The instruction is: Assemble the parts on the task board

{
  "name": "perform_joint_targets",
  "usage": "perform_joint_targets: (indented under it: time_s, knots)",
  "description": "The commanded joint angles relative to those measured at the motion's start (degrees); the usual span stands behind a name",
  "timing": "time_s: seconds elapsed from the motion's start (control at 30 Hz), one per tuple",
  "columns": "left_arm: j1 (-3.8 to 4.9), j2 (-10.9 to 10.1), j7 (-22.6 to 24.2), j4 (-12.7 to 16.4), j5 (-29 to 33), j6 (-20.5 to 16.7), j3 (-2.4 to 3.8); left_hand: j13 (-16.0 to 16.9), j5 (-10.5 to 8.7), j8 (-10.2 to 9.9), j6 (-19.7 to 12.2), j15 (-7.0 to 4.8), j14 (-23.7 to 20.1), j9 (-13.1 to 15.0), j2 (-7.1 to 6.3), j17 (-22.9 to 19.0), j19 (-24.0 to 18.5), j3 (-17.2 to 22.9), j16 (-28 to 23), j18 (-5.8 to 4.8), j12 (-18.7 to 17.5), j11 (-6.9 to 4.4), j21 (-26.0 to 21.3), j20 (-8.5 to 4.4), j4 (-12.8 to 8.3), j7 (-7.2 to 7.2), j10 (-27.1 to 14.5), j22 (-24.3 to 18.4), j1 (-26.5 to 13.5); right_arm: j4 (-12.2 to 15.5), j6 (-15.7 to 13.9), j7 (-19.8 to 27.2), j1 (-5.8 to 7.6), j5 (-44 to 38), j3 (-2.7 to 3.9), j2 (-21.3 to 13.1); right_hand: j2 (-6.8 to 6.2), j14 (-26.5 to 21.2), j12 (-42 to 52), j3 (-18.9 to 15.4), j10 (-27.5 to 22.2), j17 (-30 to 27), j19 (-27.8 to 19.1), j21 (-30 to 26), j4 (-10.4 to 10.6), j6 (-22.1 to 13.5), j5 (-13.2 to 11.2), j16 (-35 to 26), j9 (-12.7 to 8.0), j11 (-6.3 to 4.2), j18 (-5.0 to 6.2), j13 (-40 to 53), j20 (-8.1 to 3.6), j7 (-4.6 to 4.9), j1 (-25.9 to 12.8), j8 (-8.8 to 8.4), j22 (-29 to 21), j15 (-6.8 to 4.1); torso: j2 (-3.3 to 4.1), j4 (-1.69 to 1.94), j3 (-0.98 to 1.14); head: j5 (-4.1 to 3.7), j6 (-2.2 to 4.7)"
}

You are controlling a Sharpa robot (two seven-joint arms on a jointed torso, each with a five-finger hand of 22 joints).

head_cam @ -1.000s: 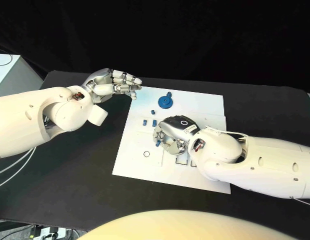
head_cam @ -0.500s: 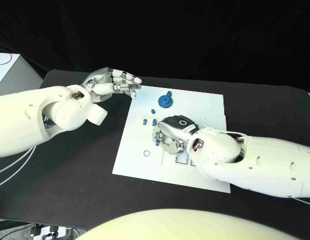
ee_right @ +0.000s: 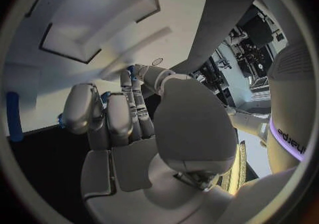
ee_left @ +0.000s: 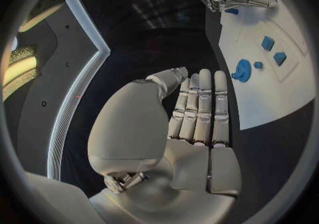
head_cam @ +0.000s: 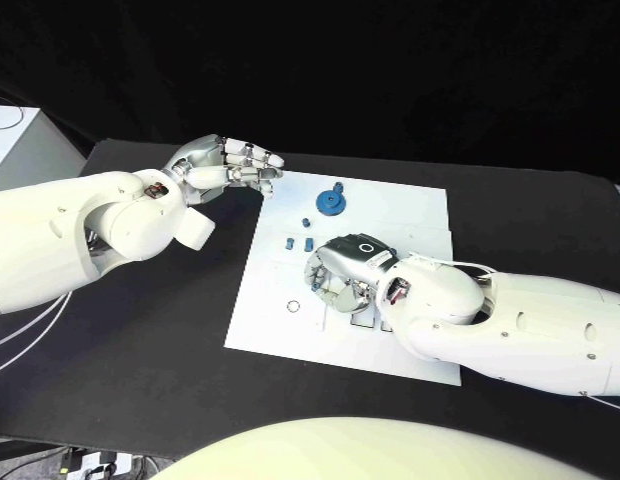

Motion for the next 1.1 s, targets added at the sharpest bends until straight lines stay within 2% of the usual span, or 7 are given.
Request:
perform_joint_targets:
  time_s: [0.03,0.37,0.4,0.5,0.6,0.87,1.1]
  knots:
    - [0.02,0.06,0.11,0.11,-0.04,1.02,0.04,0.09,-0.02,-0.32,0.10,0.28,0.26,0.10,0.56,0.07,0.37,-0.32,-0.28,0.63,-0.19,0.28,-0.21,0.12,-0.03,0.41,0.03,-0.05,0.01,-0.06,1.88,0.19,-0.29,0.37,-0.29,-0.16,-0.58,-0.77,0.08,-0.50,-1.56,-0.63,-0.64,-1.04,-0.06,-0.94,-0.33,-0.57,-0.25,0.24,0.54,-0.73,0.12,0.05,0.01,-0.62,2.22,0.12,0.02,0.03,0.03,-0.03,0.01]
    - [0.02,0.07,-0.08,0.05,-0.04,1.28,0.04,0.11,-0.01,-0.35,0.09,0.29,0.26,0.10,0.61,0.08,0.39,-0.35,-0.34,0.64,-0.33,0.29,-0.30,0.14,0.01,0.44,0.07,-0.10,0.00,0.03,-1.03,-0.90,-0.29,0.03,-0.31,-0.89,-0.71,-6.13,1.43,-5.90,-9.09,-9.05,-5.49,-13.30,0.12,-6.41,-0.84,-6.06,-1.71,1.64,2.52,-2.42,1.38,-0.12,1.41,-4.14,-2.81,1.47,0.03,-0.02,0.08,-0.14,0.22]
    - [0.02,0.07,-0.10,0.04,-0.04,1.31,0.04,0.11,-0.01,-0.35,0.09,0.29,0.26,0.10,0.61,0.08,0.39,-0.35,-0.34,0.64,-0.33,0.29,-0.30,0.14,0.01,0.44,0.07,-0.10,0.00,0.04,-1.45,-0.93,-0.28,0.05,-0.31,-0.98,0.28,-9.50,1.56,-9.70,-12.02,-13.44,-8.59,-20.32,0.67,-7.97,-0.92,-9.40,-2.11,2.31,3.42,-2.91,1.96,-0.64,2.79,-5.09,-5.85,1.98,0.05,-0.01,0.08,-0.15,0.30]
    - [0.02,0.08,-0.13,0.01,-0.04,1.40,0.04,0.11,-0.01,-0.35,0.09,0.29,0.26,0.10,0.61,0.08,0.39,-0.35,-0.34,0.64,-0.33,0.29,-0.30,0.14,0.01,0.44,0.07,-0.10,0.00,0.14,-2.62,-0.95,-0.28,0.12,-0.31,-1.24,1.32,-11.60,4.05,-16.20,-14.76,-16.41,-9.95,-24.65,3.04,-10.65,-0.91,-10.17,-2.67,2.68,4.11,-3.06,2.40,-0.56,6.25,-6.70,-7.85,2.40,0.05,-0.01,0.07,-0.21,0.36]
    - [0.01,0.11,-0.15,-0.03,-0.04,1.52,0.04,0.11,-0.01,-0.37,0.07,0.30,0.24,0.10,0.61,0.09,0.38,-0.35,-0.36,0.63,-0.38,0.30,-0.34,0.15,0.02,0.44,0.06,-0.12,-0.01,0.49,-3.95,-0.85,-0.28,0.25,-0.31,-1.71,1.31,-12.19,6.11,-18.66,-16.12,-17.56,-9.98,-25.78,5.49,-11.33,-0.95,-9.81,-2.77,2.76,4.23,-3.05,2.52,-0.64,8.31,-7.21,-8.40,2.46,-0.01,0.00,0.07,-0.41,0.51]
    - [0.00,0.24,-0.16,-0.30,-0.02,1.69,0.03,0.11,-0.01,-0.37,0.07,0.30,0.24,0.10,0.61,0.09,0.38,-0.35,-0.36,0.63,-0.38,0.30,-0.34,0.15,0.02,0.44,0.06,-0.12,-0.01,3.39,-6.68,-0.25,1.09,3.00,-0.16,-5.86,1.23,-9.58,11.93,-17.58,-12.96,-16.36,-6.80,-21.06,8.65,-9.08,-0.98,-6.81,-2.42,1.47,3.53,-2.52,1.64,0.55,10.48,-6.40,-6.38,1.37,-0.16,-0.04,0.02,-1.13,1.32]
    - [-0.01,0.34,-0.10,-0.48,0.06,1.64,0.01,0.11,-0.01,-0.40,0.05,0.32,0.22,0.10,0.63,0.09,0.38,-0.37,-0.40,0.63,-0.46,0.32,-0.40,0.16,0.04,0.47,0.07,-0.16,-0.02,5.80,-4.64,2.02,5.00,13.40,0.24,-13.36,-0.39,-4.51,15.17,-11.69,-6.29,-10.81,-2.12,-10.76,10.26,-6.27,-0.59,-1.97,-2.49,0.03,1.82,-2.90,0.06,0.85,9.99,-5.57,-1.58,0.14,-0.11,-0.19,0.00,-1.97,2.29]
